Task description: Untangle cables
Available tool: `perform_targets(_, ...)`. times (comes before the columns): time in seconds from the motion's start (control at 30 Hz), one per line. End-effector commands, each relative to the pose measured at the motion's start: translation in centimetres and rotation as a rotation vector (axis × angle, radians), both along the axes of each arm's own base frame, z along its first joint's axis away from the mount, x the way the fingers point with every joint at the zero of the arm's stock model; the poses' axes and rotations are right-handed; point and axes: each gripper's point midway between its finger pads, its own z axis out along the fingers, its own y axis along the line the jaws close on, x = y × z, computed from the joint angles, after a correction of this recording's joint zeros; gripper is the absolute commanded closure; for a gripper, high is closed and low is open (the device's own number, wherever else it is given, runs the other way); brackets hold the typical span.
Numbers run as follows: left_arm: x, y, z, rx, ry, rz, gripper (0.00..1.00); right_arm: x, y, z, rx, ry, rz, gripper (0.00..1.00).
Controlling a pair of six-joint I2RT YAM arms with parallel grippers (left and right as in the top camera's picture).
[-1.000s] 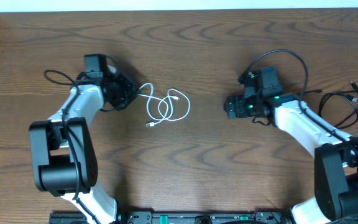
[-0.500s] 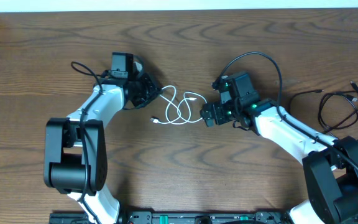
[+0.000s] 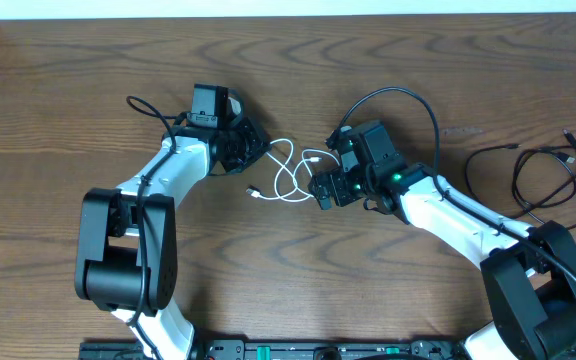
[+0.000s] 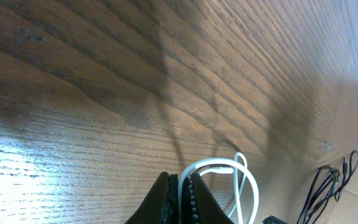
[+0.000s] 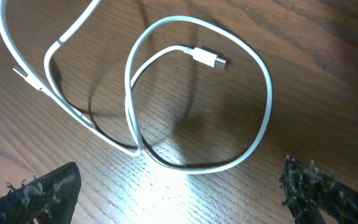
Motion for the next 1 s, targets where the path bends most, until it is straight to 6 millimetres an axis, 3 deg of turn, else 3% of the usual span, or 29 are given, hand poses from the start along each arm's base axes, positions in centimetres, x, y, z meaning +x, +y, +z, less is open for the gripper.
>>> perform_targets(0.0, -0.2, 0.2, -0.6, 0.025, -0.001, -0.014, 0.91, -0.1, 0.4, -0.2, 0.010, 0.011, 0.008, 0.01)
perform_targets(0.3, 0.0, 0.5, -0.8, 0.046, -0.004, -0.003, 0.90, -0.3, 1.6, -0.6, 0.063, 0.028, 0.044, 0.01)
perform_targets(0.4, 0.0, 0.5, -0.8, 0.045, -0.004, -0.003, 0.86, -0.5, 2.2, -1.0, 0.088, 0.043, 0.065, 0.01)
perform_targets(0.5, 0.0, 0.5, -0.8, 0.045, -0.004, -0.003, 0.38, -0.6, 2.3, -1.8, 0.090, 0.063, 0.071, 0.01)
perform_targets(0.57, 0.0, 0.5, -0.8, 0.045, -0.005, -0.003, 0.29, -0.7, 2.3, -2.3, 0.084, 0.074, 0.070, 0.01)
perform_targets(0.77, 0.4, 1.1, -1.0, 0.081, -0.017, 0.017, 0.28, -0.8, 2.5, -2.7, 0.091, 0.085, 0.077, 0.01)
perform_targets(0.97, 0.7, 2.1, -1.1, 0.112, -0.027, 0.030, 0.28, -1.3, 4.2, -1.9, 0.142, 0.065, 0.129, 0.01)
